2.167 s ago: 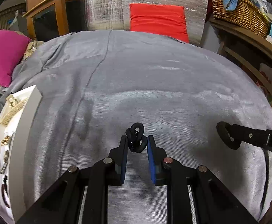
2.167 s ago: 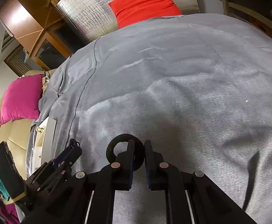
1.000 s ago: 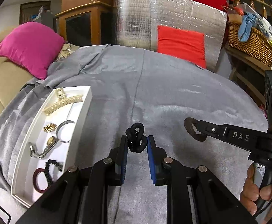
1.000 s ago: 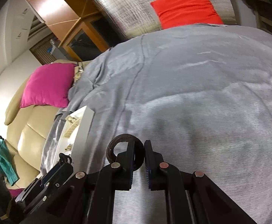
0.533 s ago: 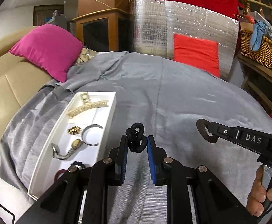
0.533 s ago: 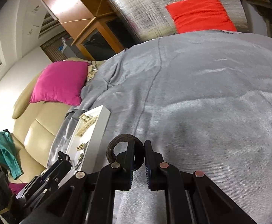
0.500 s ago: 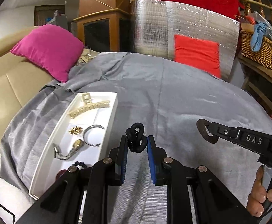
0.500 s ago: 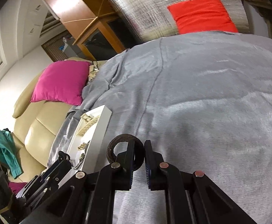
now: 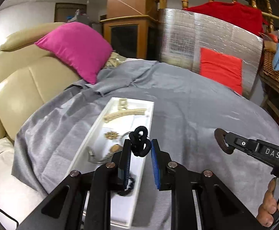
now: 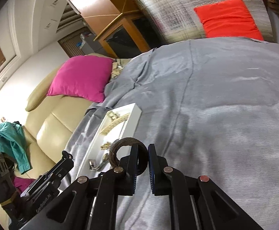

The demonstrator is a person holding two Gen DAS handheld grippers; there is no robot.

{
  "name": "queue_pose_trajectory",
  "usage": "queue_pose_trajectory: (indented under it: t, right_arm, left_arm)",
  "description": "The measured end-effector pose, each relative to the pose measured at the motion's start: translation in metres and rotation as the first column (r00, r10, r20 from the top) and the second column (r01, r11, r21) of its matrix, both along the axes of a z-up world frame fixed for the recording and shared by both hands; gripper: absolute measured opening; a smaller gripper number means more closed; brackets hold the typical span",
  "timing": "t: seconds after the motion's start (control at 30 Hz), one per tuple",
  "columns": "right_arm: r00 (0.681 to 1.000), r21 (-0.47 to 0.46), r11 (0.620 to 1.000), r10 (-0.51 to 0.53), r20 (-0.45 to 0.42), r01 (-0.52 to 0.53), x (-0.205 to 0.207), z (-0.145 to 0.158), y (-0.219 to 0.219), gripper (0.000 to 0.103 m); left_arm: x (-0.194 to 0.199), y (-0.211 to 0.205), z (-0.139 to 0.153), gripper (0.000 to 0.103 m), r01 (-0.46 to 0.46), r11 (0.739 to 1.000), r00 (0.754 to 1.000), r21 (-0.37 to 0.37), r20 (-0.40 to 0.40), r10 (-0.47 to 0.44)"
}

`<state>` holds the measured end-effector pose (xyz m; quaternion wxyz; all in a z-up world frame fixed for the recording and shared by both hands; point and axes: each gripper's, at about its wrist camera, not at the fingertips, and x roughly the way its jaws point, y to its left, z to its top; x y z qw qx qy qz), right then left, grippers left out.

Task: Organize jewelry
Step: 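Carry the ring in the right tool and hair ties in the left tool to the tray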

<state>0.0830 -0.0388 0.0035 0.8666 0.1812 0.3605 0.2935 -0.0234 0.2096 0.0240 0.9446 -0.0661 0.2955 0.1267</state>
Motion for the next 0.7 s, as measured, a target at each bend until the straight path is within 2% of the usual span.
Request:
queue_pose_trajectory:
  t: [0.23, 0.7]
  right_arm:
    - [0.999, 0.011, 0.999, 0.05, 0.013, -0.05, -0.001, 0.001, 0.03, 0.012]
    - [0.99, 0.015, 0.99, 0.141, 0.019, -0.142, -0.003, 0.0, 0.087, 0.012]
  left_arm:
    - [-0.006, 0.029, -0.003, 0.021, -0.065, 0.998, 0.998, 0.019, -0.008, 0.065]
    - [-0.011, 0.067, -0.014, 0.021, -0.127, 0.992, 0.991, 0.022, -0.043, 0.128]
